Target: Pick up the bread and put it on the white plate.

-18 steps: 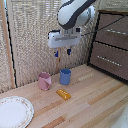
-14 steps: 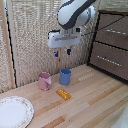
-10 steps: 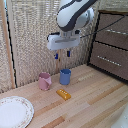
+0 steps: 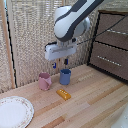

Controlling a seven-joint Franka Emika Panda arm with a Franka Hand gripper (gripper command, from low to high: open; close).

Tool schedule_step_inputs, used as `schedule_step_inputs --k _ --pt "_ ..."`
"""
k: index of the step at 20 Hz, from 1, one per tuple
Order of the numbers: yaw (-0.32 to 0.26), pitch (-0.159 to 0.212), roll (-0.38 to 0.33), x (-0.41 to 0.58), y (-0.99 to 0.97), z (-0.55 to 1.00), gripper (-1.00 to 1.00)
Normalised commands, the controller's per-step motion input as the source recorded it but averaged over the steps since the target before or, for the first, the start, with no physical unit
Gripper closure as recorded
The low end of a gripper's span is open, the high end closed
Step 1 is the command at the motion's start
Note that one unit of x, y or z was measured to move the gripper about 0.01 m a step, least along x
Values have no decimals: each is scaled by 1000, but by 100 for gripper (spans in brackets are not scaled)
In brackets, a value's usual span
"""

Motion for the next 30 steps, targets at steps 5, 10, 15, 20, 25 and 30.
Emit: schedule_step_inputs --k 5,10,15,20,25,30 --pt "-2 -4 -7 -130 0 -500 -100" --pt "-25 0 -4 -53 0 -470 -100" --pt "-6 0 -27 0 0 -501 -100" --pt "13 41 -47 -1 -73 -393 -100" --pt "64 78 -44 0 -115 -272 -100" --pt "76 107 -33 1 -18 -79 100"
